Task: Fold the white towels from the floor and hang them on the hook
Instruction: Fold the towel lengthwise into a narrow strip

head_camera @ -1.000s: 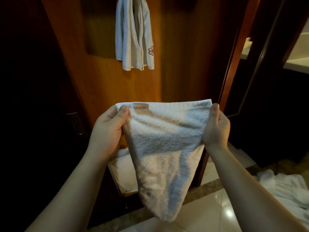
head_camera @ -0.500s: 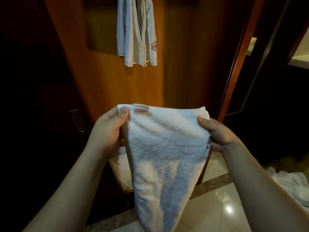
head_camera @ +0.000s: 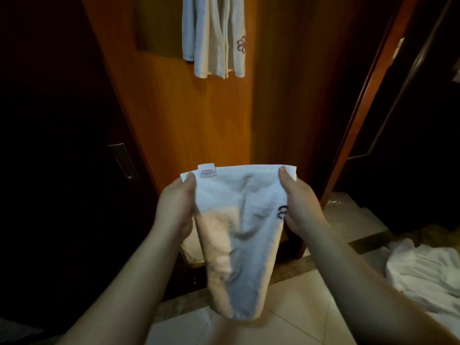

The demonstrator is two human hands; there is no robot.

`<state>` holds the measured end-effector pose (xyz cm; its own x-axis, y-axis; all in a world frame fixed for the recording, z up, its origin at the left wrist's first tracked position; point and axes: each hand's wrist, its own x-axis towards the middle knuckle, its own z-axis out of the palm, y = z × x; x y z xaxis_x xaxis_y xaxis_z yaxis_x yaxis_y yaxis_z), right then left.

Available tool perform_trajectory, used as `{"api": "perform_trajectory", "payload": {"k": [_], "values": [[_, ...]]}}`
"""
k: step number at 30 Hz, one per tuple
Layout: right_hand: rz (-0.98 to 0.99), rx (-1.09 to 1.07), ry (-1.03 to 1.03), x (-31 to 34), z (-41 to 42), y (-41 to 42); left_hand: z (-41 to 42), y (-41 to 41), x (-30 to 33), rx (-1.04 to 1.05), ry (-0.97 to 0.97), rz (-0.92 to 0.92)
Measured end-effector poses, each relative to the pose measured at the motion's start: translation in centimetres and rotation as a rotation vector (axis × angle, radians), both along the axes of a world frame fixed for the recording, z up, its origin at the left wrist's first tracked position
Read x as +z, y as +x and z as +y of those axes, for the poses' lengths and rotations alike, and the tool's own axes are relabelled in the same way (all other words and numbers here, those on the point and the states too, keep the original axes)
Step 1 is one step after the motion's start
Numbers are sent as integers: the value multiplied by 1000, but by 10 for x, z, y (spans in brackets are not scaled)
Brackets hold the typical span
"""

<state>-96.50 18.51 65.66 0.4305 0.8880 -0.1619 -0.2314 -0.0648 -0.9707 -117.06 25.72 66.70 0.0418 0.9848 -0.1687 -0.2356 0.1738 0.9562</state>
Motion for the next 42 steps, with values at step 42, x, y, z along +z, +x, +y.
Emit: {"api": "perform_trajectory", "payload": {"k": [42], "values": [[-662, 246, 272, 67, -19, -26, -34, -1, 31, -24, 587, 131]]}}
